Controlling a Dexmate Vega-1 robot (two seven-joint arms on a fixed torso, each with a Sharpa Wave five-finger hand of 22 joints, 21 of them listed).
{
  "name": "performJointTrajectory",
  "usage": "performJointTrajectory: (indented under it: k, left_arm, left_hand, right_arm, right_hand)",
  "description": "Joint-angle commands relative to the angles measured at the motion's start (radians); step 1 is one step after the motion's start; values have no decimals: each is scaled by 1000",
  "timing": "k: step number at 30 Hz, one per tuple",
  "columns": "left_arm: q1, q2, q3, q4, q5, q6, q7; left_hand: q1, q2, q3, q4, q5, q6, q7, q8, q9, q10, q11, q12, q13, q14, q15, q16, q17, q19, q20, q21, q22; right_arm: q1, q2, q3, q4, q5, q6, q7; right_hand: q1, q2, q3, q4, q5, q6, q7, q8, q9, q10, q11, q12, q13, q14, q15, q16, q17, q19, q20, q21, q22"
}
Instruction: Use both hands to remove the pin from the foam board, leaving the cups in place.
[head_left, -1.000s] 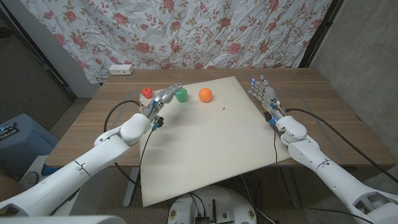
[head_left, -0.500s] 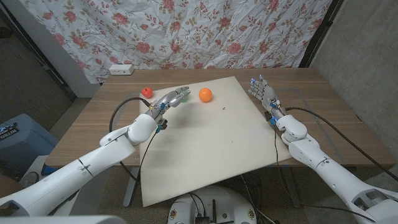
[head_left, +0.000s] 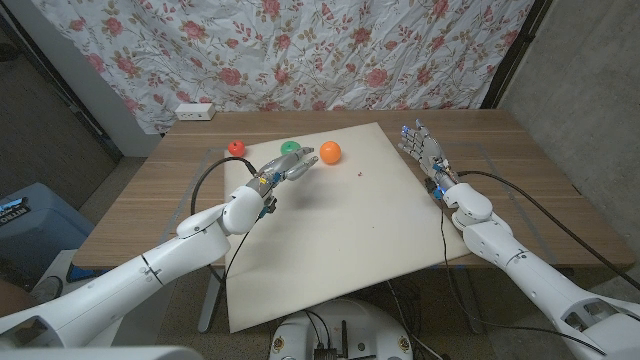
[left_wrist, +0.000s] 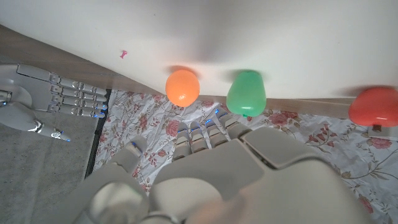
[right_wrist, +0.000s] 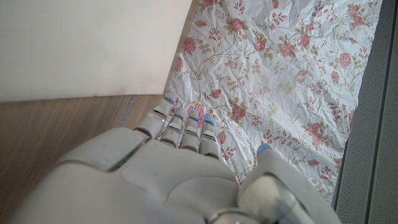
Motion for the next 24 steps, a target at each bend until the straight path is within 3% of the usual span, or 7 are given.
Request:
performJointTrajectory:
  k: [1,24]
  left_arm:
    - [-18,-39,62,51,124,-12,20]
    - [-80,-87,170,117,325,17,-103]
  left_hand:
    - [-6,126,4,5,3,1,-13,-3,4,1,-3,-2,4,-2,-37,-2,3,-3,-62,-4,3]
    - [-7,126,10,9,2,1,-19,-5,4,2,-7,-4,4,0,-44,-1,4,-6,-68,-3,4]
  right_arm:
    - [18,12,-4,31,0,8,10]
    - [39,23,-10,78,6,26,40]
  right_hand:
    - [8,4,12,-3,0,13,-2,7,2,8,-2,7,0,8,-4,7,1,5,-5,5,2]
    - [13,8,22,-9,-3,17,-5,6,2,8,-2,6,0,6,-4,7,-7,4,-5,5,2]
